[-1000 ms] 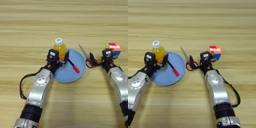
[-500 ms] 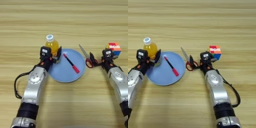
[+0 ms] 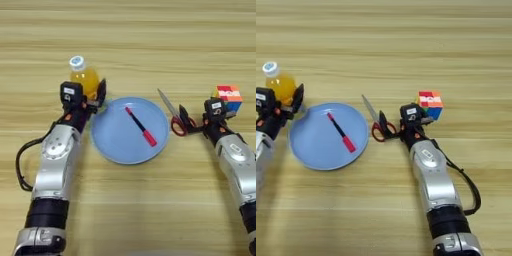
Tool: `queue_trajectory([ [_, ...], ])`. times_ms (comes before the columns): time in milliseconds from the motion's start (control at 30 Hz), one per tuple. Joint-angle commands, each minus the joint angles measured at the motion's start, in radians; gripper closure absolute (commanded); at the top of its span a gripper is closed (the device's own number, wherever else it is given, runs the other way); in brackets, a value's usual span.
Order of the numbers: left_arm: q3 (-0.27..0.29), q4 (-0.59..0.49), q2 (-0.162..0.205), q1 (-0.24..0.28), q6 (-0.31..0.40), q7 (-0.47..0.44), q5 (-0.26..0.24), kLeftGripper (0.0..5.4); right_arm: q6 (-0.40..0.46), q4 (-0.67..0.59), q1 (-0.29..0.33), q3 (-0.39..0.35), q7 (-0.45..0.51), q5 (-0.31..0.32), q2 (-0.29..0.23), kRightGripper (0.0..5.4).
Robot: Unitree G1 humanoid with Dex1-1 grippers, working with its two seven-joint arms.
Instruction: Move the objects on the table
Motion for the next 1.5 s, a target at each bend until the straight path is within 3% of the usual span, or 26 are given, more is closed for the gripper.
queue_trajectory([
  [33,0.026,0.005,0.025,-0.047,-0.044,0.031,0.018,2.04,-0.007,0.006,-0.012,0.003,-0.002,-0.003,0.002,0.0],
  [367,0.049,0.112,0.054,-0.077,-0.075,0.074,0.05,2.04,-0.007,0.008,-0.014,0.004,-0.001,-0.002,0.002,0.0],
  [933,0.023,0.268,0.053,-0.091,-0.114,0.099,0.095,2.04,-0.008,0.007,-0.015,0.006,-0.002,-0.003,0.004,0.0],
  [1267,0.041,0.359,0.059,-0.116,-0.145,0.112,0.085,2.04,-0.009,0.008,-0.018,0.007,-0.003,-0.004,0.006,0.0],
  [1500,0.061,0.366,0.056,-0.127,-0.164,0.115,0.063,1.22,-0.008,0.007,-0.016,0.006,0.001,-0.002,0.002,0.0],
])
